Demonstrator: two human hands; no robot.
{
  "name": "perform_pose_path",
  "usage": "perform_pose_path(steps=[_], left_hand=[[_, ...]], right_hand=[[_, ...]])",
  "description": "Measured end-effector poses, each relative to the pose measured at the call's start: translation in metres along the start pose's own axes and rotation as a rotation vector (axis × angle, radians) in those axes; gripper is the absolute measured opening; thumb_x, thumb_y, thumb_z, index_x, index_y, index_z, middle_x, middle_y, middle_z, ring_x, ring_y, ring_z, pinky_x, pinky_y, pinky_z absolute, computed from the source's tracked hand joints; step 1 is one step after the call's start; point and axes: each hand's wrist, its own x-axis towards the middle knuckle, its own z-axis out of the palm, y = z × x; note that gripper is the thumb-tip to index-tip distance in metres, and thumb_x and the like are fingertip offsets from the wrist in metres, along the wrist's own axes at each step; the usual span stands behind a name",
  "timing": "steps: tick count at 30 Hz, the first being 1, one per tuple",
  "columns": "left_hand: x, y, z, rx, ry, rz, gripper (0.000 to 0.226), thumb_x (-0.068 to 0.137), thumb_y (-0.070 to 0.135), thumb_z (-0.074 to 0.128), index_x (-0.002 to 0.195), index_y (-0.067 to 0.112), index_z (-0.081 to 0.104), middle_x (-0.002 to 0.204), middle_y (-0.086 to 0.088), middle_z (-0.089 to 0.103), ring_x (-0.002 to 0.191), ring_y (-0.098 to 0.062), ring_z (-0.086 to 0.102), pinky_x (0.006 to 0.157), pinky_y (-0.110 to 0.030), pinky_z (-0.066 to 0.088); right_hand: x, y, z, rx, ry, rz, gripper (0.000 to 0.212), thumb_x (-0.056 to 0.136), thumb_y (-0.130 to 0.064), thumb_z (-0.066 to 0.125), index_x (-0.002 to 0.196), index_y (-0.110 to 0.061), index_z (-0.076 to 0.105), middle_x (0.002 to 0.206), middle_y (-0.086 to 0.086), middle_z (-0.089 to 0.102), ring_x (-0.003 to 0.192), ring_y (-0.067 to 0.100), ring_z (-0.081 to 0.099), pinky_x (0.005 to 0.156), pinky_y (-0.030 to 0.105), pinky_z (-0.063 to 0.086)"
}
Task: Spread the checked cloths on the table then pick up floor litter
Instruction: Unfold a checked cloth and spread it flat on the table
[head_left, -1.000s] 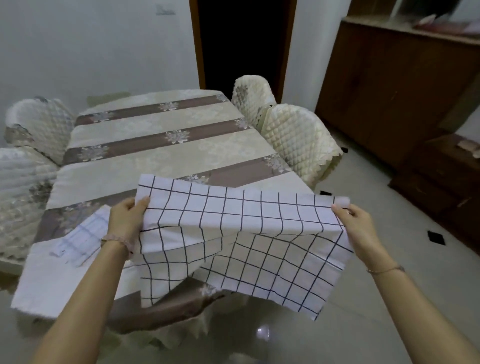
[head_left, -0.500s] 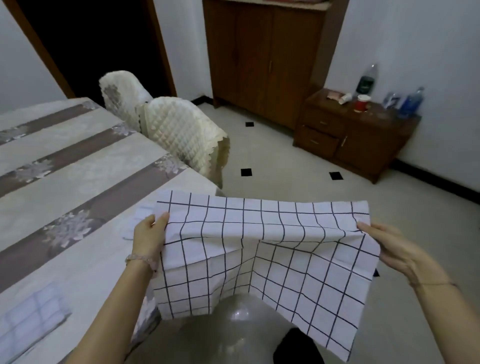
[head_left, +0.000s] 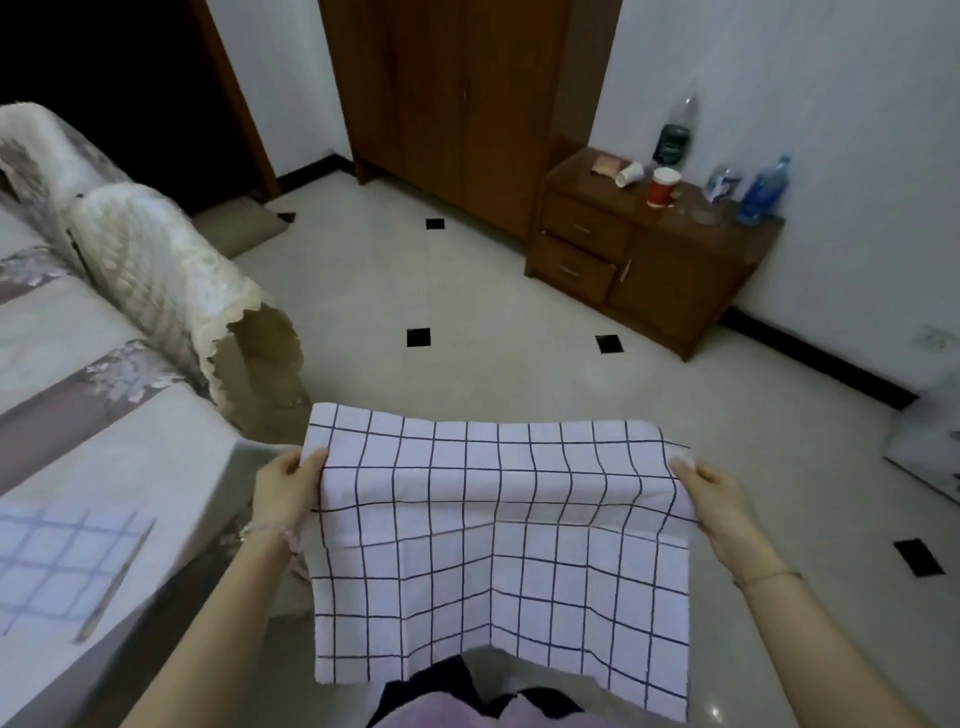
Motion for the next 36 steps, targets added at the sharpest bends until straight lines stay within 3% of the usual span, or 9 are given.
perform_pose_path(steps=[7, 11, 14, 16, 20, 24, 28, 31, 36], left_hand=[[0.098, 0.062, 0.047, -0.030, 0.153, 0.157, 0.032, 0.090, 0.029, 0.056, 0.084, -0.002, 0.062, 0.080, -0.016, 0.064, 0.074, -0.022, 0.053, 0.071, -0.034, 0.042], [0.180, 0.092, 0.075, -0.028, 0.223, 0.149, 0.035, 0.095, 0.020, 0.051, 0.081, -0.011, 0.057, 0.072, -0.016, 0.053, 0.069, -0.018, 0.044, 0.058, -0.029, 0.032], [0.241, 0.113, 0.085, -0.097, 0.257, 0.013, 0.029, 0.095, 0.014, 0.048, 0.087, -0.013, 0.057, 0.078, -0.013, 0.052, 0.076, -0.018, 0.043, 0.061, -0.028, 0.032], [0.275, 0.130, 0.084, -0.138, 0.286, -0.045, 0.026, 0.095, 0.016, 0.049, 0.087, -0.006, 0.059, 0.081, -0.012, 0.057, 0.080, -0.020, 0.048, 0.066, -0.030, 0.037], [0.329, 0.175, 0.067, -0.207, 0.344, -0.053, 0.012, 0.095, 0.013, 0.049, 0.094, 0.014, 0.061, 0.085, -0.006, 0.061, 0.089, -0.021, 0.055, 0.072, -0.031, 0.046], [0.383, 0.211, 0.041, -0.234, 0.455, -0.062, 0.018, 0.093, 0.010, 0.049, 0.102, 0.014, 0.064, 0.094, -0.009, 0.064, 0.096, -0.024, 0.058, 0.091, -0.044, 0.048], [0.439, 0.224, 0.024, -0.313, 0.573, -0.096, 0.017, 0.094, 0.009, 0.050, 0.101, 0.016, 0.064, 0.096, -0.010, 0.067, 0.094, -0.025, 0.062, 0.089, -0.043, 0.051], [0.482, 0.234, 0.011, -0.330, 0.669, -0.129, 0.013, 0.094, 0.009, 0.051, 0.095, 0.011, 0.063, 0.083, -0.005, 0.065, 0.081, -0.020, 0.060, 0.076, -0.034, 0.050], [0.538, 0.266, -0.026, -0.288, 0.846, -0.163, 0.031, 0.090, 0.026, 0.056, 0.074, 0.000, 0.058, 0.070, -0.014, 0.060, 0.070, -0.019, 0.050, 0.060, -0.029, 0.036]], right_hand=[[0.112, -0.105, 0.044, -0.081, -0.010, -0.211, 0.020, 0.094, -0.023, 0.053, 0.103, -0.010, 0.064, 0.099, 0.012, 0.067, 0.091, 0.022, 0.060, 0.089, 0.038, 0.047], [0.192, -0.158, 0.095, -0.134, -0.052, -0.258, 0.015, 0.094, -0.021, 0.052, 0.097, -0.012, 0.064, 0.091, 0.015, 0.063, 0.076, 0.012, 0.055, 0.080, 0.032, 0.044], [0.248, -0.198, 0.135, -0.217, -0.092, -0.233, 0.043, 0.087, -0.034, 0.056, 0.092, 0.009, 0.061, 0.088, 0.036, 0.057, 0.078, 0.038, 0.054, 0.075, 0.041, 0.046], [0.279, -0.231, 0.166, -0.260, -0.123, -0.211, 0.044, 0.093, -0.025, 0.054, 0.109, 0.016, 0.054, 0.109, 0.042, 0.052, 0.105, 0.055, 0.050, 0.091, 0.058, 0.042], [0.346, -0.296, 0.229, -0.340, -0.230, -0.218, 0.029, 0.094, -0.021, 0.053, 0.072, -0.005, 0.060, 0.063, 0.017, 0.051, 0.062, 0.026, 0.050, 0.069, 0.037, 0.043], [0.410, -0.362, 0.307, -0.405, -0.366, -0.296, 0.043, 0.089, -0.030, 0.059, 0.101, 0.012, 0.060, 0.082, 0.029, 0.057, 0.078, 0.036, 0.057, 0.072, 0.034, 0.042], [0.461, -0.416, 0.405, -0.406, -0.471, -0.369, 0.042, 0.091, -0.025, 0.058, 0.110, 0.012, 0.058, 0.110, 0.034, 0.059, 0.109, 0.046, 0.053, 0.095, 0.053, 0.041], [0.500, -0.445, 0.482, -0.477, -0.574, -0.385, 0.045, 0.093, -0.028, 0.054, 0.128, 0.002, 0.052, 0.132, 0.023, 0.053, 0.125, 0.038, 0.046, 0.105, 0.049, 0.035], [0.539, -0.529, 0.618, -0.550, -0.743, -0.462, 0.039, 0.093, -0.025, 0.055, 0.111, 0.009, 0.058, 0.105, 0.025, 0.061, 0.107, 0.037, 0.055, 0.097, 0.045, 0.040]])
